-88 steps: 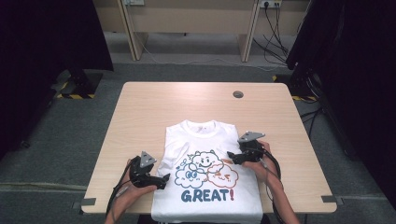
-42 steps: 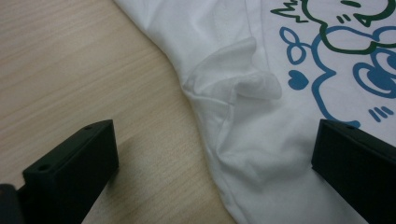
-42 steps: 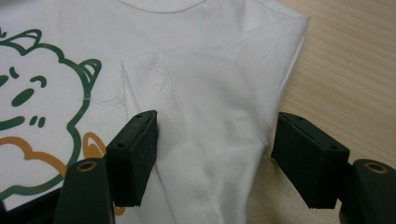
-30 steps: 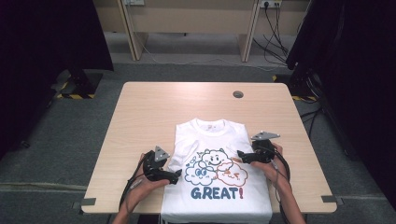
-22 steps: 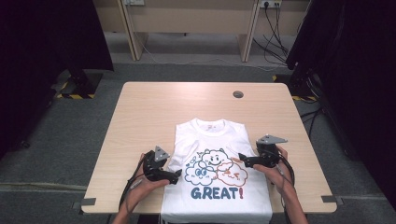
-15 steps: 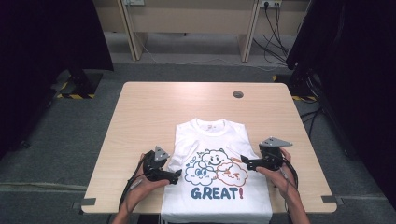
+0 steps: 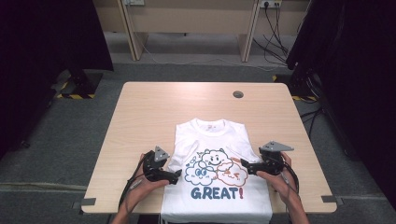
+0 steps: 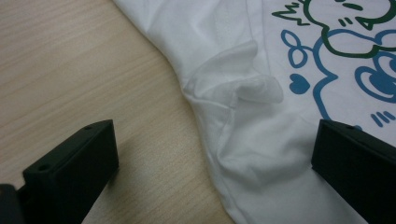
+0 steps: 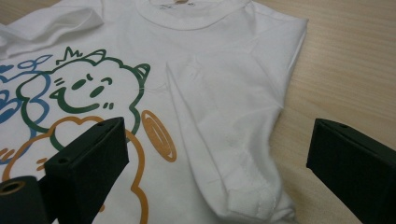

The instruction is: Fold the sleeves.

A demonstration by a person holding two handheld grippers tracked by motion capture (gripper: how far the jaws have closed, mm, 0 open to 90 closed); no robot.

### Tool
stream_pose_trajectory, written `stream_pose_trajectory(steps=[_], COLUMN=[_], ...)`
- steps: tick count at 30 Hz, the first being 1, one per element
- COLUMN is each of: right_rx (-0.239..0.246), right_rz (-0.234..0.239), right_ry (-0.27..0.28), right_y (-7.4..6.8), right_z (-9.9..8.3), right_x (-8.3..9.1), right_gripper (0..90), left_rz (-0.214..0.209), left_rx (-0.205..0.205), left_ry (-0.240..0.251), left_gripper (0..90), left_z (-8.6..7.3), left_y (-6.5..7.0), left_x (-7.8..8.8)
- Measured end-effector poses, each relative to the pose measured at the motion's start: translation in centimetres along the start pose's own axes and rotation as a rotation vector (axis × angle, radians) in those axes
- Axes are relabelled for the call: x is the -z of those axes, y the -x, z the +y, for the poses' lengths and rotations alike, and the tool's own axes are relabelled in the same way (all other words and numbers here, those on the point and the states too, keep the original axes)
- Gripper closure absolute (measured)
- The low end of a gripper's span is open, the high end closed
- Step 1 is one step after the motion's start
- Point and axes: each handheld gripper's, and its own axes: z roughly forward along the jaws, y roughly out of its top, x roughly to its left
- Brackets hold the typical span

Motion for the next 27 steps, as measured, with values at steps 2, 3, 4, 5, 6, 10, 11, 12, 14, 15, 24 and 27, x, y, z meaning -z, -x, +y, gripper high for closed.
stream_pose_trajectory(steps=[2, 3, 4, 5, 6, 10, 11, 12, 14, 15, 24, 27], right_rx=[0.001, 0.001, 0.0, 0.001, -0.003, -0.002, -0.002, -0.004, 0.001, 0.002, 0.01, 0.013], right_rz=[-0.002, -0.001, -0.001, -0.002, 0.0, 0.003, 0.003, 0.004, 0.007, 0.009, 0.021, 0.023], right_ry=[0.005, 0.008, 0.009, 0.013, 0.015, 0.025, 0.024, 0.025, 0.024, 0.022, 0.034, 0.034], right_y=[-0.1, -0.1, -0.1, -0.1, -0.1, -0.2, -0.3, -0.3, -0.4, -0.5, -1.1, -1.2], right_z=[-0.1, -0.2, -0.2, -0.3, -0.3, -0.5, -0.6, -0.7, -0.9, -1.0, -1.5, -1.7], right_x=[0.2, 0.4, 0.6, 0.7, 0.9, 1.4, 1.4, 1.5, 1.6, 1.7, 2.4, 2.6], right_gripper=[5.4, 5.4, 5.4, 5.4, 5.4, 5.4, 5.4, 5.4, 5.4, 5.4, 5.5, 5.5], left_rz=[0.0, 0.0, 0.0, 0.0, 0.0, 0.0, 0.0, 0.0, -0.001, -0.001, -0.002, -0.002], left_rx=[0.001, 0.0, 0.001, 0.0, 0.0, 0.001, 0.001, 0.001, 0.001, 0.001, 0.0, 0.001], left_ry=[0.001, 0.0, 0.001, 0.0, 0.0, 0.001, 0.001, 0.001, 0.001, 0.001, 0.0, 0.001], left_gripper=[0.0, 0.0, 0.0, 0.0, 0.0, 0.0, 0.0, 0.0, 0.0, 0.0, 0.0, 0.0], left_z=[0.0, 0.0, 0.0, 0.0, 0.0, 0.0, 0.0, 0.0, 0.0, 0.0, 0.0, 0.0], left_y=[0.0, 0.0, 0.0, 0.0, 0.0, 0.0, 0.0, 0.0, 0.0, 0.0, 0.0, 0.0], left_x=[0.0, 0.0, 0.0, 0.0, 0.0, 0.0, 0.0, 0.0, 0.0, 0.0, 0.0, 0.0])
